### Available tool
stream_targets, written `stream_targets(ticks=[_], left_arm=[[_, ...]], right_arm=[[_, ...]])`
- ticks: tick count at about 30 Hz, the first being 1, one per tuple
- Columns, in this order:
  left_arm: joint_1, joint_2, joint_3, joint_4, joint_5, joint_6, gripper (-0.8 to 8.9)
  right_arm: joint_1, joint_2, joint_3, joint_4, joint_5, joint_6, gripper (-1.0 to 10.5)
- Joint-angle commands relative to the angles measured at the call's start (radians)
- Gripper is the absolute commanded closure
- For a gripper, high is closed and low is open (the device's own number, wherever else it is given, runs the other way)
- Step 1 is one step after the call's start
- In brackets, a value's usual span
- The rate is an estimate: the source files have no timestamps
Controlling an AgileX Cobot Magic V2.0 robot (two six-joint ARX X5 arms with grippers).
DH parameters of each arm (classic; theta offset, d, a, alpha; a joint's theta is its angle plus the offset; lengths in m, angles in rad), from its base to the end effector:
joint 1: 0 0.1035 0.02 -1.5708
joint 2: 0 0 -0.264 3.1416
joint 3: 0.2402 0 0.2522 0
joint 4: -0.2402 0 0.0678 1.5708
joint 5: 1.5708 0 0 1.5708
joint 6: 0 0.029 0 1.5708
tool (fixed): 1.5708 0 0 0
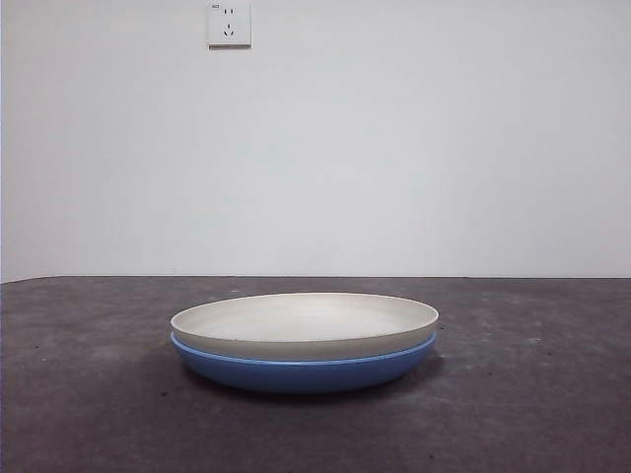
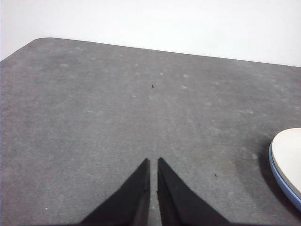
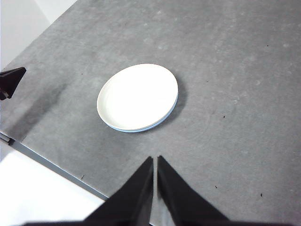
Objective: Pick up the white plate, put it on the blue plate, put it on desk
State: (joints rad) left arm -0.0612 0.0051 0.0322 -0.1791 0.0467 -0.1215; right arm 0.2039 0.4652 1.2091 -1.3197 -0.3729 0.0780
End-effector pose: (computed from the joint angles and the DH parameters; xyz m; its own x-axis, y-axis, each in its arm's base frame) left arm 0.0946 -0.0072 0.1568 0.9827 -0.1070 -0.1512 0.0880 0.9880 -0.1268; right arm 0.0010 0.0110 0.3803 0.6912 0.5149 -0.5071 -0.4448 0.8561 0.2631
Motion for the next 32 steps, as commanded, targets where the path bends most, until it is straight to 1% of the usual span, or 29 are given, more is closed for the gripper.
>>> stream_targets(ticks=[1,4,5,6,8,11,12,16,18,21,23,25,29,30,32], left_arm=[[0.001,-0.002,-0.021,-0.007,-0.006,0.007,7.88],[0.001,-0.002,-0.021,-0.007,-0.006,0.008,7.88],[0.001,-0.002,-0.021,-0.007,-0.006,0.007,7.88],[0.001,-0.002,-0.021,-0.007,-0.006,0.008,7.88],[0.001,-0.002,-0.021,-0.007,-0.006,0.007,7.88],[0.001,-0.002,-0.021,-0.007,-0.006,0.007,7.88],[0.001,-0.002,-0.021,-0.007,-0.006,0.008,7.88],[0.001,-0.002,-0.021,-0.007,-0.006,0.008,7.88],[0.001,-0.002,-0.021,-0.007,-0.006,0.008,7.88],[0.001,-0.002,-0.021,-0.007,-0.006,0.008,7.88],[0.001,-0.002,-0.021,-0.007,-0.006,0.007,7.88],[0.001,-0.002,-0.021,-0.007,-0.006,0.008,7.88],[0.001,-0.002,-0.021,-0.007,-0.006,0.008,7.88],[0.001,-0.002,-0.021,-0.007,-0.006,0.007,7.88],[0.001,-0.002,-0.021,-0.007,-0.006,0.008,7.88]], right_arm=[[0.004,0.002,0.017,0.01,-0.003,-0.008,9.4],[-0.005,-0.001,0.014,0.008,0.006,-0.015,9.4],[-0.016,-0.008,0.013,0.014,0.018,-0.066,9.4],[-0.035,-0.018,-0.002,0.048,0.036,-0.136,9.4],[-0.077,-0.064,-0.075,0.169,0.03,-0.207,9.4],[-0.13,-0.166,-0.285,0.463,0.038,-0.249,9.4],[-0.143,-0.202,-0.371,0.565,0.04,-0.25,9.4],[-0.171,-0.314,-0.692,0.887,0.042,-0.244,9.4],[-0.176,-0.346,-0.824,1.001,0.06,-0.232,9.4],[-0.176,-0.377,-0.985,1.128,0.117,-0.177,9.4],[-0.176,-0.399,-1.06,1.17,0.167,-0.159,9.4],[-0.176,-0.427,-1.115,1.189,0.235,-0.155,9.4],[-0.177,-0.462,-1.181,1.22,0.363,-0.138,9.4],[-0.179,-0.462,-1.189,1.221,0.38,-0.133,9.4],[-0.185,-0.462,-1.197,1.21,0.381,-0.13,9.4]])
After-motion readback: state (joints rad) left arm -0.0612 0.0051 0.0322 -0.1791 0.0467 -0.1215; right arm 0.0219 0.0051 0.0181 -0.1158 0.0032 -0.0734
